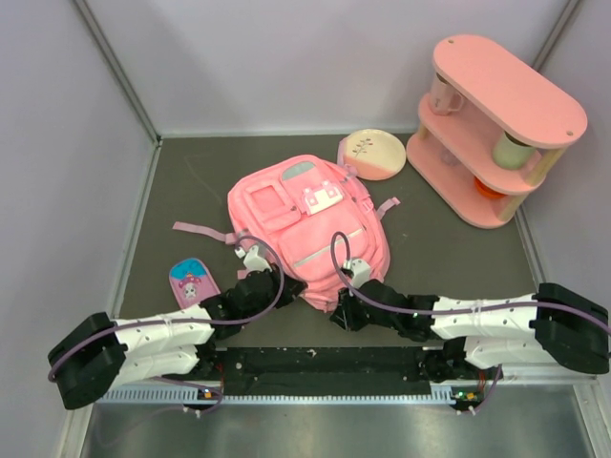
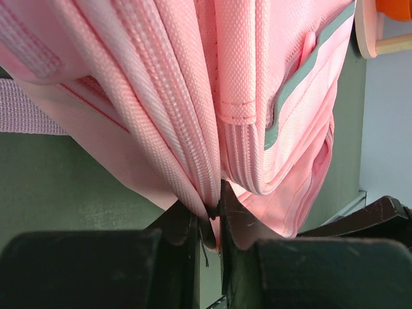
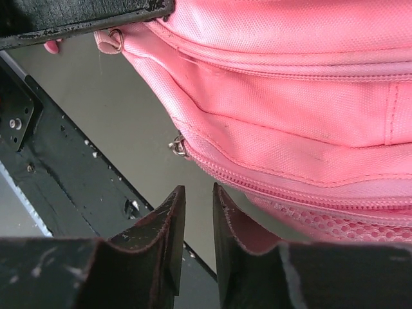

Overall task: Pack the student bag
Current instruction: Zip the student bag at the center of the board.

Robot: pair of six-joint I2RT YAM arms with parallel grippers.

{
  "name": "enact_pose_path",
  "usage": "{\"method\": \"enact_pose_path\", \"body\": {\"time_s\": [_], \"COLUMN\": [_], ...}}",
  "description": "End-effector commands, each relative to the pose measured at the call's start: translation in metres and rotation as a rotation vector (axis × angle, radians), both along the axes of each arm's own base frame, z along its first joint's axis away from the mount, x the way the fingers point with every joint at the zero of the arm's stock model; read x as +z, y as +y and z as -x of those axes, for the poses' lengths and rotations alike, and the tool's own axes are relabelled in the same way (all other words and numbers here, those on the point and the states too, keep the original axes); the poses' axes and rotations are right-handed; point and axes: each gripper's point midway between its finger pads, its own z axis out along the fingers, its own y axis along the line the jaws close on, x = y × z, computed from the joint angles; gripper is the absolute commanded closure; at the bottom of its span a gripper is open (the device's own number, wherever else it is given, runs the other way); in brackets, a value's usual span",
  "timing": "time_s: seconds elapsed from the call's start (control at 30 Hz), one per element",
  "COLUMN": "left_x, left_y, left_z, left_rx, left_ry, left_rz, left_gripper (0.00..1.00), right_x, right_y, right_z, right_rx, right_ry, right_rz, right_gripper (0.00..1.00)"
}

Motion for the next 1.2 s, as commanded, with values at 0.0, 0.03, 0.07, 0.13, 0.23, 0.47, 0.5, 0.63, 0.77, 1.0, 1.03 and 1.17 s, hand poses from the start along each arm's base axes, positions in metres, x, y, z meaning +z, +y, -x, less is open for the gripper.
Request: {"method": "enact_pose_path", "body": {"time_s": [0.0,0.03,0.07,0.13,0.23,0.47,0.5,0.63,0.77,1.0,1.03,1.17], "left_x": [0.027,0.027,0.027,0.026,0.027,0.029,0.031,0.032,0.033,0.034,0.034,0.032], "left_y": [-0.011,-0.012,-0.013,-0.015,-0.018,-0.021,-0.021,-0.021,-0.021,-0.018,-0.017,-0.016], "left_z": [-0.009,-0.01,-0.009,-0.009,-0.009,-0.01,-0.011,-0.01,-0.01,-0.01,-0.01,-0.01], "left_rx": [-0.011,-0.014,-0.017,-0.026,-0.033,-0.039,-0.039,-0.043,-0.041,-0.035,-0.033,-0.03], "left_ry": [-0.087,-0.086,-0.085,-0.083,-0.081,-0.083,-0.085,-0.086,-0.089,-0.093,-0.093,-0.091], "left_rz": [0.062,0.062,0.063,0.065,0.064,0.066,0.068,0.066,0.07,0.068,0.068,0.064], "left_gripper": [1.0,1.0,1.0,1.0,1.0,1.0,1.0,1.0,1.0,1.0,1.0,1.0], "right_x": [0.027,0.027,0.028,0.029,0.031,0.028,0.026,0.024,0.02,0.014,0.014,0.016], "right_y": [0.016,0.016,0.016,0.016,0.018,0.015,0.014,0.016,0.024,0.024,0.023,0.015], "right_z": [-0.016,-0.016,-0.017,-0.018,-0.017,-0.021,-0.022,-0.027,-0.038,-0.05,-0.05,-0.052], "right_rx": [-0.032,-0.031,-0.034,-0.036,-0.024,-0.114,-0.133,-0.22,-0.323,-0.404,-0.404,-0.41], "right_ry": [-0.048,-0.049,-0.05,-0.051,-0.052,-0.024,-0.021,-0.024,-0.01,-0.045,-0.05,-0.076], "right_rz": [-0.069,-0.069,-0.07,-0.073,-0.083,-0.091,-0.086,-0.078,-0.064,-0.031,-0.03,-0.011], "right_gripper": [0.77,0.78,0.78,0.76,0.71,0.54,0.53,0.53,0.57,0.7,0.75,1.0]}}
